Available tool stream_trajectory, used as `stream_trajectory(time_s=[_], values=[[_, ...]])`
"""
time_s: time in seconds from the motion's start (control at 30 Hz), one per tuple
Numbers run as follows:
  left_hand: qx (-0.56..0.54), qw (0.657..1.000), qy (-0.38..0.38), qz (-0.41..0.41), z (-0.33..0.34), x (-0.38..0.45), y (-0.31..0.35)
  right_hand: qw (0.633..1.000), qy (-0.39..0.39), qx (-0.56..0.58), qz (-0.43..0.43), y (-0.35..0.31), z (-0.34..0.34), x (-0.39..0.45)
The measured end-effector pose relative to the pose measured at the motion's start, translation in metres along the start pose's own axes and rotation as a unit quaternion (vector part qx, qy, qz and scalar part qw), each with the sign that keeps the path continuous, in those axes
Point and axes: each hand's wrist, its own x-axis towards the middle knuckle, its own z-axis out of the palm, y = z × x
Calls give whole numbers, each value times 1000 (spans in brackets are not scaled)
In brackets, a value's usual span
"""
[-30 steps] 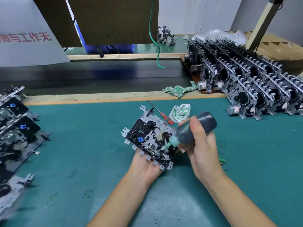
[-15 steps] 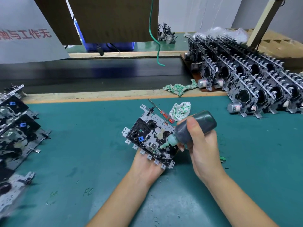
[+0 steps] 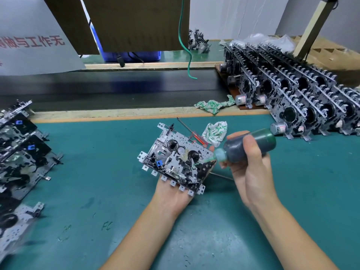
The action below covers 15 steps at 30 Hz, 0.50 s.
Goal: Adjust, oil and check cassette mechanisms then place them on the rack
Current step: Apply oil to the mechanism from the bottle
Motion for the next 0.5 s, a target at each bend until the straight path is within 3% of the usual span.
stream_trajectory(time_s=[0.17, 0.5], values=[[87, 995, 29, 33, -1, 5, -4, 996, -52, -63, -32, 4, 3, -8], [80, 996, 3, 33, -13, 12, -3, 986, -73, -133, -68, 5, 2, -8]])
